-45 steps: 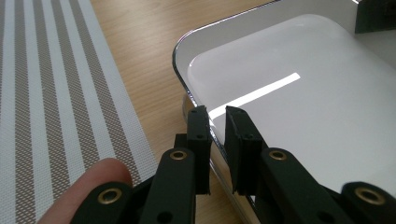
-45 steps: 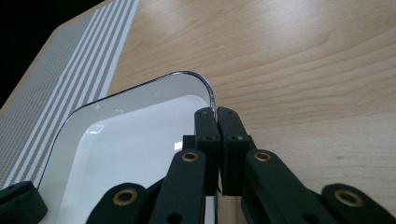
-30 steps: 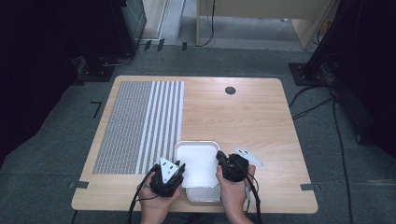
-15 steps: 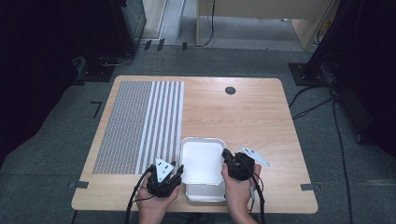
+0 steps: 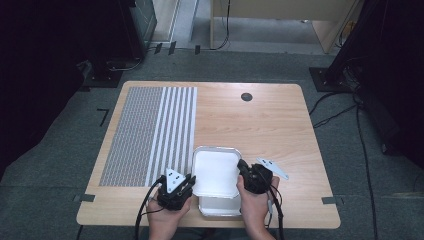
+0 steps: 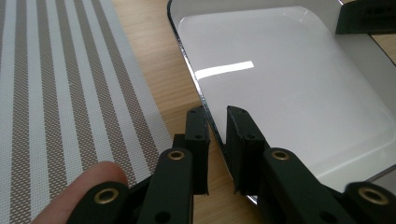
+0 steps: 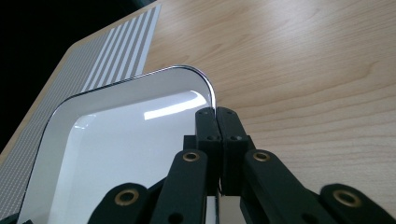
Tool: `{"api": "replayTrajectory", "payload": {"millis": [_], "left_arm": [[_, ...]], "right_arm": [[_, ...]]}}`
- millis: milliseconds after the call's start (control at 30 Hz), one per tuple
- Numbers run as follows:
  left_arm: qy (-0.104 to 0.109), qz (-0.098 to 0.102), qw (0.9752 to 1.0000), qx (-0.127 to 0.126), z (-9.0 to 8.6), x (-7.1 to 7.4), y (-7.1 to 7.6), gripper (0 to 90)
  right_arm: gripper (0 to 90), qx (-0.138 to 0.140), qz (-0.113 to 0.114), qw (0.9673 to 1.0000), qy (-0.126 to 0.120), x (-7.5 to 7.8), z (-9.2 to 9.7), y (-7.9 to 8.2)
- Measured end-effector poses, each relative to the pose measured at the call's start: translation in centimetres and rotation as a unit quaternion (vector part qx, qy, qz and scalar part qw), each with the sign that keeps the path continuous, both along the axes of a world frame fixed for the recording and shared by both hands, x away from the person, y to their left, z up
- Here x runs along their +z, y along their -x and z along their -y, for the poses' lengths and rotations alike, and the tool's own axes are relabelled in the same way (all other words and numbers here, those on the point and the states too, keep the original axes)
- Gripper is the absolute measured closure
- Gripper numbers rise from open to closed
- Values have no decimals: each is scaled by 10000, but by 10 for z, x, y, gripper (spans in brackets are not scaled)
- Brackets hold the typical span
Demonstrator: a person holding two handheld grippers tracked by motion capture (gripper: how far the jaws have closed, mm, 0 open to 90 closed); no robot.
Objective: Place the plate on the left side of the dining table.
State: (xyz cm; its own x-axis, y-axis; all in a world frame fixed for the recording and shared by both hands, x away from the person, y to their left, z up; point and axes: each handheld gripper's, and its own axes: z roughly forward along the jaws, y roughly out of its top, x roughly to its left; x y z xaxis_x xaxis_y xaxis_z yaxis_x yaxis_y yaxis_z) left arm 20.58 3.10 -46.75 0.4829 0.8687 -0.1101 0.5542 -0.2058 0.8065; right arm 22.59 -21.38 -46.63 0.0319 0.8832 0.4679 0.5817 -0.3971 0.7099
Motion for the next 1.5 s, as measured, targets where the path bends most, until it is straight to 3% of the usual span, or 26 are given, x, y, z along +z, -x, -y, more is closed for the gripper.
{"api": "replayTrajectory", "payload": {"millis": [733, 1167, 1500], "left_arm": [[57, 188, 9980, 596, -52, 17, -21, 820], [-89, 197, 9959, 877, -92, 21, -45, 820], [-159, 162, 9942, 1056, -112, 22, -64, 822]], "right_arm": [[900, 369, 24, 9993, 0, 21, -55, -39], [900, 671, -13, 9977, 94, 28, -104, -78], [900, 795, -61, 9968, 29, 27, -124, -100]]}}
